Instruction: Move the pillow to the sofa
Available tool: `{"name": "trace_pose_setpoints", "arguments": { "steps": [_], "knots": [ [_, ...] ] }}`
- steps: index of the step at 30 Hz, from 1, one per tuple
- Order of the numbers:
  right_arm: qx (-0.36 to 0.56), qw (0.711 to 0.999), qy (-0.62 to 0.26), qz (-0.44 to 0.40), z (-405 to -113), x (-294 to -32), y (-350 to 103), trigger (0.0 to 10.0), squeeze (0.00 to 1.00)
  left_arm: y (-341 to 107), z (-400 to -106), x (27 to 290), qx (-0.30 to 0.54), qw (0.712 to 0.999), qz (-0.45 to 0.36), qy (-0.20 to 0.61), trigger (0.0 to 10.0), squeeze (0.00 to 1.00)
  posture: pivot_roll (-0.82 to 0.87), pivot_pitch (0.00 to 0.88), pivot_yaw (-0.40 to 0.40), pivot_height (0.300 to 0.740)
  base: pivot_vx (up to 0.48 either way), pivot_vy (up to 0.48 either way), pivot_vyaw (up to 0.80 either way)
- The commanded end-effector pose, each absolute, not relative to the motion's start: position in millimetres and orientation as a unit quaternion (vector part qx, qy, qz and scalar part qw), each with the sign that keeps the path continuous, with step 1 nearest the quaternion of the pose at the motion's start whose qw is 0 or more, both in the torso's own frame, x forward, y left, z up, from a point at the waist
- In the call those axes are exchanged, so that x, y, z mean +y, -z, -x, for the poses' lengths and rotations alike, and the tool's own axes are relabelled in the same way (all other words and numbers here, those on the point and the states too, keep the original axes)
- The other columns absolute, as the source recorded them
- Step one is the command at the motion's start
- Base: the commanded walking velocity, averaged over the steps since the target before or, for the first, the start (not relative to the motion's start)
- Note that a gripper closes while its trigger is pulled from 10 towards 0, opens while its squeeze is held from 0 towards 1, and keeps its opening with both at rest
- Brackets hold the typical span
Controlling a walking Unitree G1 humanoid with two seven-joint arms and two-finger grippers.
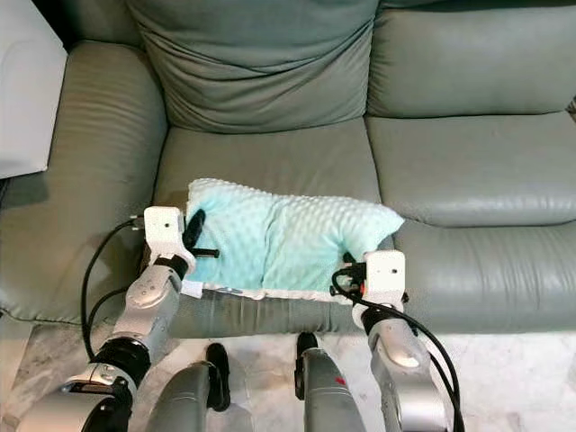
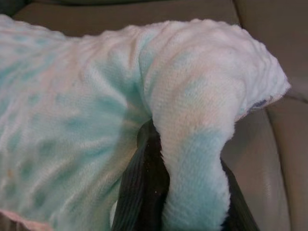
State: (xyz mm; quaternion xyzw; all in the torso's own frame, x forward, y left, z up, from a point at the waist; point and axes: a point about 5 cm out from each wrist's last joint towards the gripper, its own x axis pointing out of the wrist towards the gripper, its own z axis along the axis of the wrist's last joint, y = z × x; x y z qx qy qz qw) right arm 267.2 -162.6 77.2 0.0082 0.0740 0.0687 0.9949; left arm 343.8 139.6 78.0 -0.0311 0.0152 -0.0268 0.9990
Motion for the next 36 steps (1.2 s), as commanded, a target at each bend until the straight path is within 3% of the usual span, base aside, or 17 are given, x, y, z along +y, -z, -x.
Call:
{"name": "trace_pose_setpoints", "arguments": {
  "steps": [1,9,19,36],
  "knots": [
    [0.09,0.994,-0.066,-0.011,-262,-166,-67,10.0,0.0,-64,-336,150,0.041,0.999,0.032,-0.002,10.0,0.0,-0.09,0.455,0.052,0.74,0.0,0.0,0.0],
    [0.075,0.996,-0.054,0.018,-274,-173,-67,10.0,0.0,-56,-332,169,0.061,0.995,0.049,-0.065,10.0,0.0,-0.09,0.458,0.051,0.74,0.0,0.0,0.0],
    [0.052,0.997,-0.008,0.056,-287,-194,-75,10.0,0.0,-52,-331,171,0.072,0.991,0.068,-0.088,10.0,0.0,-0.09,0.459,0.05,0.74,0.0,0.0,0.0],
    [0.035,0.996,0.014,0.082,-292,-205,-78,10.0,0.0,-68,-344,129,0.053,0.992,0.108,-0.032,10.0,0.0,-0.1,0.469,0.05,0.74,0.0,0.0,0.0]
  ]
}}
